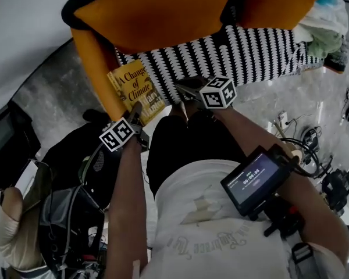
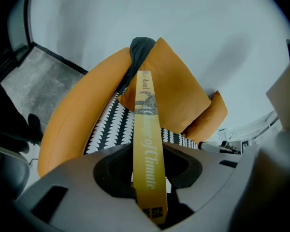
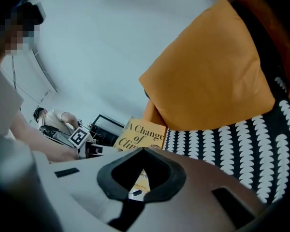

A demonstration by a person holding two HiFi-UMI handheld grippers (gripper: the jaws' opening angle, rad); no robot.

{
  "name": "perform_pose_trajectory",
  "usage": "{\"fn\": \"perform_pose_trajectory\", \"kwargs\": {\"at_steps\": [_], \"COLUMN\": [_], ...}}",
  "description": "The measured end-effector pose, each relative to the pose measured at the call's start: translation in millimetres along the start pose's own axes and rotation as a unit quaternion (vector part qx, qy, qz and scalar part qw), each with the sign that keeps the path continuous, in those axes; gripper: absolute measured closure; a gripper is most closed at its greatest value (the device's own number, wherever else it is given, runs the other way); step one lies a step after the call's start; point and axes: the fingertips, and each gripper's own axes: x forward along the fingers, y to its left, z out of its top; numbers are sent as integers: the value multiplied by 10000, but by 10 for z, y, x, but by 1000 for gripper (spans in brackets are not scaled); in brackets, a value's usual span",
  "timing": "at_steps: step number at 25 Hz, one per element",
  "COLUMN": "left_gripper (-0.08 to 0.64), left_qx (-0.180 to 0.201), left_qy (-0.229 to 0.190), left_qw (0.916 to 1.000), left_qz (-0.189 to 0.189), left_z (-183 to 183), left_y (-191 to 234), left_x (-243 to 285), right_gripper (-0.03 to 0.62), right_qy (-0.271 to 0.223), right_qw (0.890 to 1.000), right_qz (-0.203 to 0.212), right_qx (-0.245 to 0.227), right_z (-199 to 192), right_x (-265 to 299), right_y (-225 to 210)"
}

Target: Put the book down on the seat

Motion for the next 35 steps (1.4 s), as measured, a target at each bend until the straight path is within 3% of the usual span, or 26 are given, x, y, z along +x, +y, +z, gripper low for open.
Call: {"fn": "perform_pose_trajectory", "kwargs": {"at_steps": [15, 25, 35], "left_gripper": [413, 411, 410], "left_qx": [512, 1120, 1468], "left_qy": [-83, -105, 81], "left_qw": [9938, 9747, 9664], "left_qz": [985, 1930, 2108], "left_z": [121, 339, 333], "left_y": [577, 972, 1130], "left_x": [525, 712, 935], "right_gripper": [578, 578, 578], "right_qy": [324, 334, 356], "right_qw": [9992, 9988, 9975], "right_qz": [-128, -207, -299], "right_qx": [194, 303, 538], "right_z": [-363, -502, -704], "right_x": [247, 251, 231], "right_y": [-459, -575, -715]}}
